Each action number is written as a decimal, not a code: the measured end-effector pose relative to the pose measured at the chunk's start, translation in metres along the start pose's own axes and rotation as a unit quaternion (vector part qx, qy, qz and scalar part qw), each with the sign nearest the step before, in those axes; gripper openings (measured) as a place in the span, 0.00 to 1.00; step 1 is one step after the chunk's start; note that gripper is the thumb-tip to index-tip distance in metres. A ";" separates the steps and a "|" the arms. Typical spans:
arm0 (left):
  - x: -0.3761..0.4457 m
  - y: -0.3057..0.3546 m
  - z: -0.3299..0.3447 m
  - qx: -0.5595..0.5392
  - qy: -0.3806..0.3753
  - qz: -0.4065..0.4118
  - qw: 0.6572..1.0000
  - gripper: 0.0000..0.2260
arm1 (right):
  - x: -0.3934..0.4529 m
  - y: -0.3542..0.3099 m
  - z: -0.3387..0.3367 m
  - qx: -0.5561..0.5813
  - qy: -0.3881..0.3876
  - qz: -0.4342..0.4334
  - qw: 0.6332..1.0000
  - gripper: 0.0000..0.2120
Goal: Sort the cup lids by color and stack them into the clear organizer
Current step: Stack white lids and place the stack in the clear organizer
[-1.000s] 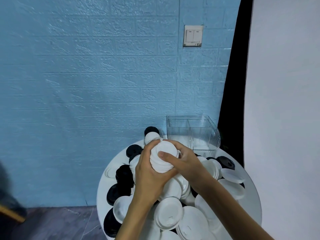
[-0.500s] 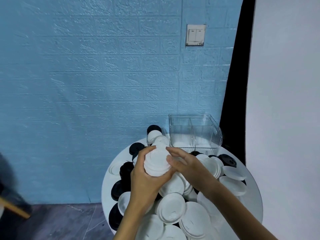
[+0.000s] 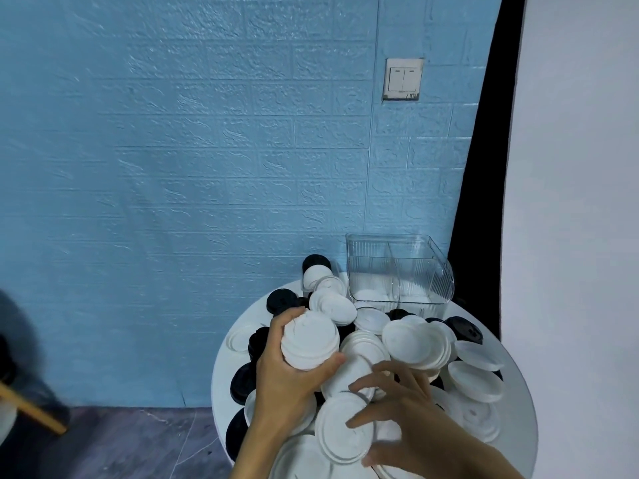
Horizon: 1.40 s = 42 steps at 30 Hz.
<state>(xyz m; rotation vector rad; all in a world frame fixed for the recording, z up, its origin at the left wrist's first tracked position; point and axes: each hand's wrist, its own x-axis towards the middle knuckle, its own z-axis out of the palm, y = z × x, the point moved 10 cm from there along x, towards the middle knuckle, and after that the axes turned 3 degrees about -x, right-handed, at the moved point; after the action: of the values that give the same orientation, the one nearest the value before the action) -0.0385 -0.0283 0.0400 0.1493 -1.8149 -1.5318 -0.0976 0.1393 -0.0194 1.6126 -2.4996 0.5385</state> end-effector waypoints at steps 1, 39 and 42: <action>0.000 -0.001 0.000 -0.002 0.000 -0.002 1.000 0.34 | 0.001 0.000 0.001 -0.003 0.013 0.000 1.000 0.18; -0.011 0.010 0.032 0.001 -0.034 0.021 0.999 0.40 | 0.048 0.014 -0.081 0.330 0.167 0.287 0.884 0.08; -0.012 0.012 0.031 0.015 -0.027 0.024 0.999 0.34 | 0.046 0.013 -0.086 0.271 0.152 0.253 0.916 0.06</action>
<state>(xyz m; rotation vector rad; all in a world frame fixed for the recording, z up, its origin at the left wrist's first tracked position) -0.0443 0.0062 0.0452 0.0793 -1.8716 -1.4890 -0.1364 0.1354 0.0708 0.8474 -2.6364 1.5244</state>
